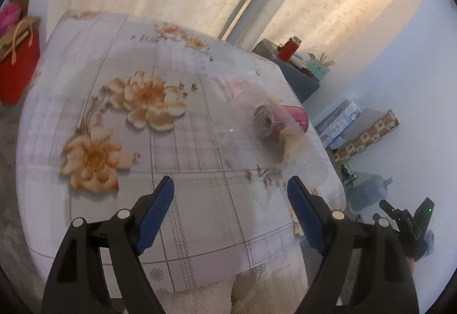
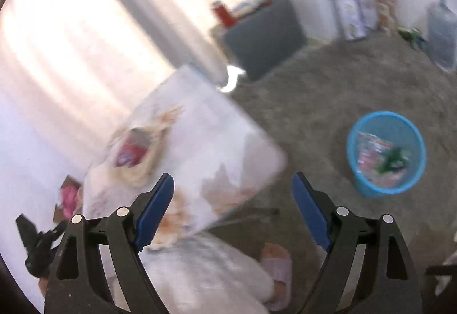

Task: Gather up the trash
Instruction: 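Move both grippers back toward the red can on the table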

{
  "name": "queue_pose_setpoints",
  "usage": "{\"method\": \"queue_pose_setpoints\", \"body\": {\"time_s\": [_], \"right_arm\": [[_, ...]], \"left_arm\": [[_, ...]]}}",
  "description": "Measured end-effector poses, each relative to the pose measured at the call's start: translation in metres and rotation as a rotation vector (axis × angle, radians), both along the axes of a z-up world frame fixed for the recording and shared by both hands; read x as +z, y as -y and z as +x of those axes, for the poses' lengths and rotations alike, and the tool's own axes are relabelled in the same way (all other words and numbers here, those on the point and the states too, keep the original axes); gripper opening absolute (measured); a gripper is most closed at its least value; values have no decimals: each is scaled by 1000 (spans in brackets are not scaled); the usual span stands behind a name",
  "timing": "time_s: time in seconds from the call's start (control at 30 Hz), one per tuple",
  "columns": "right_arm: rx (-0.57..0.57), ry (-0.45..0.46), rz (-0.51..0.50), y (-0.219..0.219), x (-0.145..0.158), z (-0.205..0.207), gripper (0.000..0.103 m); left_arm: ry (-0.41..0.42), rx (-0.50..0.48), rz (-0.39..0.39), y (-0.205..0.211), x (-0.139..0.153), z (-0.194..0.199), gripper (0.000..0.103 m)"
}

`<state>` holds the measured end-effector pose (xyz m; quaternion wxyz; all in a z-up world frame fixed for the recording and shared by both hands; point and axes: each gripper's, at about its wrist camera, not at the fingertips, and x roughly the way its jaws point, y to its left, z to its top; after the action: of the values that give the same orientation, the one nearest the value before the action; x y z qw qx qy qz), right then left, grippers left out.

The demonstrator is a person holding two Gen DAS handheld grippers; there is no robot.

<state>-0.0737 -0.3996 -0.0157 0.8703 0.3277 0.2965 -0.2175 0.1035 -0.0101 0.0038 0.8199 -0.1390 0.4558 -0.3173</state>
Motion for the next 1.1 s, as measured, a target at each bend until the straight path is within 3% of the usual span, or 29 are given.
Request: {"method": "queue_pose_setpoints", "body": {"time_s": [0.07, 0.17, 0.27, 0.37, 0.57, 0.63, 0.8, 1.0, 1.1], "right_arm": [[64, -24, -27, -15, -2, 23, 80], [132, -65, -20, -30, -9, 49, 80], [163, -72, -11, -43, -9, 63, 81], [189, -85, 1, -52, -13, 67, 81], [180, -94, 22, -73, -3, 51, 81], [166, -90, 33, -81, 2, 43, 81], [138, -85, 57, -73, -4, 34, 81], [141, -77, 85, -68, -11, 34, 81], [150, -78, 100, -68, -13, 35, 81]], "left_arm": [[-46, -12, -53, 1, -8, -1, 79], [-130, -71, -212, 7, -15, -1, 79], [-150, -132, -333, 23, -7, 3, 78], [-144, -181, -377, 49, 2, 15, 78], [-102, -152, -193, 105, 0, 39, 61], [-91, -153, -144, 116, -4, 40, 49], [-75, -158, -123, 119, -7, 32, 18], [-28, -140, -90, 102, -3, 24, 4], [43, -144, -24, 84, 3, 18, 3]]}}
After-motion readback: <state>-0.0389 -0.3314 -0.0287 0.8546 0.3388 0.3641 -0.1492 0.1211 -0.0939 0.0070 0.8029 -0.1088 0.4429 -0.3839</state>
